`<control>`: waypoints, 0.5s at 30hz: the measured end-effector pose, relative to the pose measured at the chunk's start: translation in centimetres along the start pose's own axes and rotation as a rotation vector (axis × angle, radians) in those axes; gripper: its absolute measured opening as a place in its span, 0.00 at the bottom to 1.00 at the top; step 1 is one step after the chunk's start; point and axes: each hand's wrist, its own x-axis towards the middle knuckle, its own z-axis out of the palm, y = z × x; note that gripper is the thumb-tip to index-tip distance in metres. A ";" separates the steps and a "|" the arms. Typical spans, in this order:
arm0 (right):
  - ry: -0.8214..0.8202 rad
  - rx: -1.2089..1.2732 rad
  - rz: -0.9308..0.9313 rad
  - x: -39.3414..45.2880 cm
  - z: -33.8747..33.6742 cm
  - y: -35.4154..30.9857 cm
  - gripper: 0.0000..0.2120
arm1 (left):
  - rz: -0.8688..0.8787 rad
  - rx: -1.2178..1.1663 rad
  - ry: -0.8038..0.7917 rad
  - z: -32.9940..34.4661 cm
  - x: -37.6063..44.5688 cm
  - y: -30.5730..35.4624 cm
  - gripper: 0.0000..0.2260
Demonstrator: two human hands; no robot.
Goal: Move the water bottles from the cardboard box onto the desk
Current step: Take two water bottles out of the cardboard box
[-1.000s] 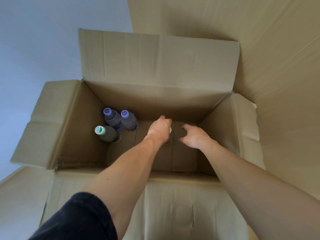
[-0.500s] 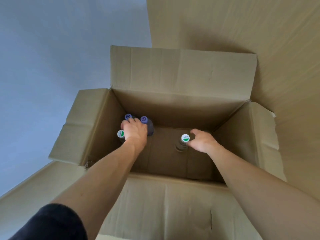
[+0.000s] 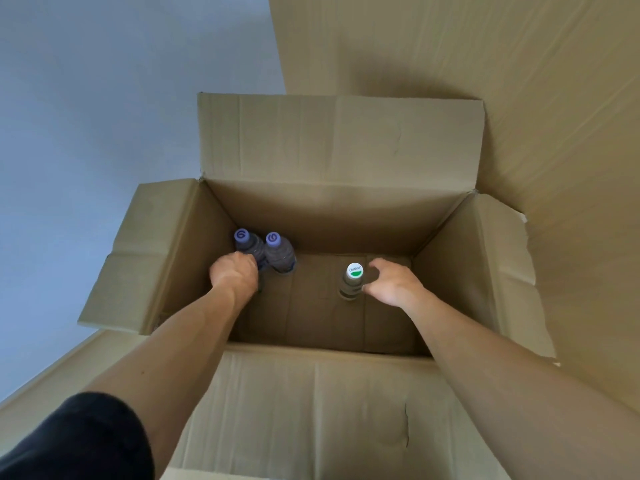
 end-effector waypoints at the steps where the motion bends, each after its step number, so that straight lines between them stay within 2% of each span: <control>1: 0.001 0.003 -0.002 -0.1 0.0 0.0 0.33 | 0.004 -0.033 0.003 -0.1 0.0 0.3 0.15; 4: 0.010 0.016 0.000 -0.2 -0.1 0.0 0.33 | 0.011 -0.146 -0.031 -0.5 -0.2 1.2 0.15; 6: 0.012 0.022 -0.002 -0.3 -0.2 -0.2 0.33 | 0.031 -0.218 -0.149 -0.2 -0.3 1.6 0.22; 8: 0.014 0.032 -0.012 -0.4 -0.2 -0.4 0.33 | 0.077 -0.187 -0.271 0.6 -0.3 1.9 0.29; 10: 0.018 0.038 -0.021 -0.3 -0.1 -0.4 0.32 | 0.128 -0.115 -0.347 1.1 -0.2 2.0 0.30; 15: 0.021 0.051 -0.001 0.1 -0.7 0.1 0.32 | 0.286 -0.036 -0.387 1.2 0.6 1.6 0.30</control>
